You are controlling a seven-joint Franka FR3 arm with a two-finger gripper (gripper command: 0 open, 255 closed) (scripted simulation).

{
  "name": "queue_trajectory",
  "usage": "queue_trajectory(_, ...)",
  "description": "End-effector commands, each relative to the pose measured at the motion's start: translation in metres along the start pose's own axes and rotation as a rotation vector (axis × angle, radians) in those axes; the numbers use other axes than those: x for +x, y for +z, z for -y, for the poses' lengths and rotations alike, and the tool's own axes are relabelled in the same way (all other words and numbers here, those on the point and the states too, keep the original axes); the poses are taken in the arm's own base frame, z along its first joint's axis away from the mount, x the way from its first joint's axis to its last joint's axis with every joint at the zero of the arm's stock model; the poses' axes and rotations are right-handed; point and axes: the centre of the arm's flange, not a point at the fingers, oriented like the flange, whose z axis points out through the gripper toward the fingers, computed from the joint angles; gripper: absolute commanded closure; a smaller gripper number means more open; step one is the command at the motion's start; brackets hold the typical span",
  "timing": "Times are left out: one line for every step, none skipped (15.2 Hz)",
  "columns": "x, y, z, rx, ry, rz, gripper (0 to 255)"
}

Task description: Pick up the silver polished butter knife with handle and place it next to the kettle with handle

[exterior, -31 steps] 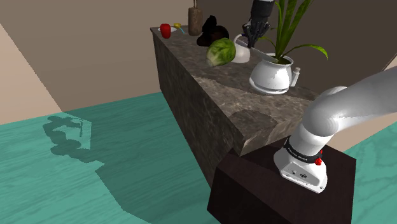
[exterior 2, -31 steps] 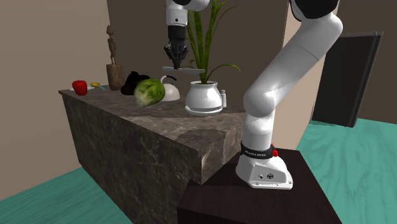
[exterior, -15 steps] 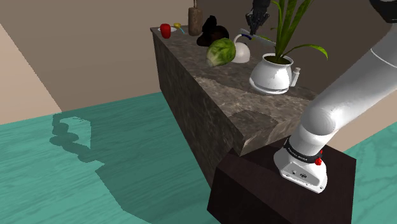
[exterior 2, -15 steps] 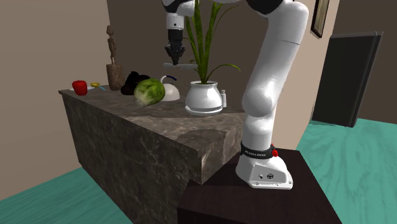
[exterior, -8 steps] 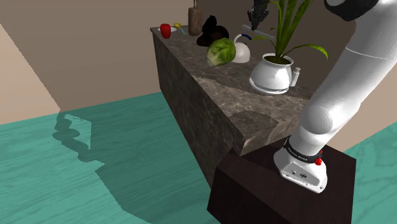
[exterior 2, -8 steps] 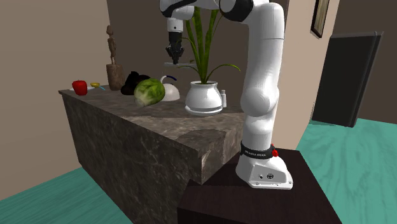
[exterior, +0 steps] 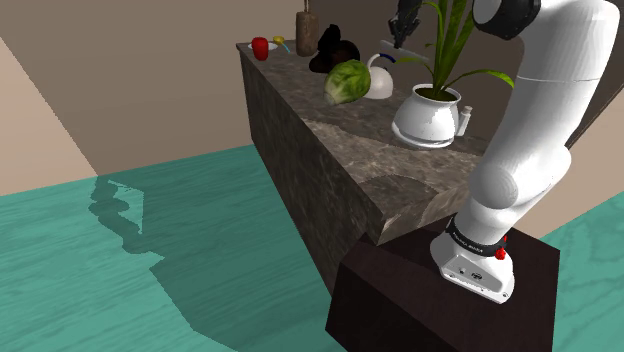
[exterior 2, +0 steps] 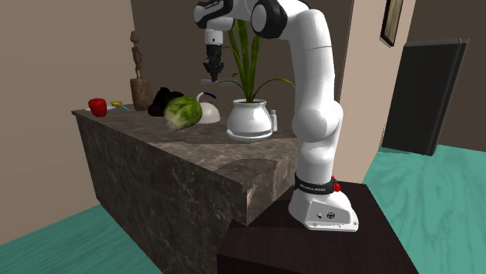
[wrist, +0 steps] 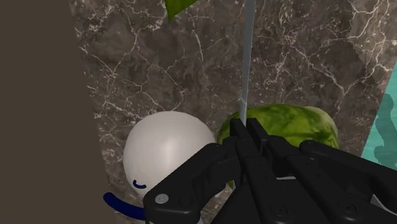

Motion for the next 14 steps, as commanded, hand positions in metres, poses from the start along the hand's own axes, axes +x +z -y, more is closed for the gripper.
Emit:
queue_trajectory(-0.001,0.010,0.000,0.000,0.000,-0.001,255)
queue_trajectory(-0.001,0.015,0.000,0.000,0.000,-0.001,255)
queue_trajectory(-0.002,0.021,0.000,0.000,0.000,-0.001,255)
queue_trajectory(-0.002,0.026,0.000,0.000,0.000,-0.001,255)
queue_trajectory(-0.002,0.031,0.000,0.000,0.000,-0.001,255)
queue_trajectory(-0.003,0.037,0.000,0.000,0.000,-0.001,255)
queue_trajectory(-0.003,0.042,0.000,0.000,0.000,-0.001,255)
queue_trajectory(-0.003,0.047,0.000,0.000,0.000,-0.001,255)
queue_trajectory(-0.003,0.052,0.000,0.000,0.000,-0.001,255)
queue_trajectory(-0.004,0.058,0.000,0.000,0.000,-0.001,255)
queue_trajectory(-0.004,0.063,0.000,0.000,0.000,-0.001,255)
queue_trajectory(-0.004,0.068,0.000,0.000,0.000,-0.001,255)
queue_trajectory(-0.004,0.073,0.000,0.000,0.000,-0.001,255)
queue_trajectory(-0.005,0.079,0.000,0.000,0.000,-0.001,255)
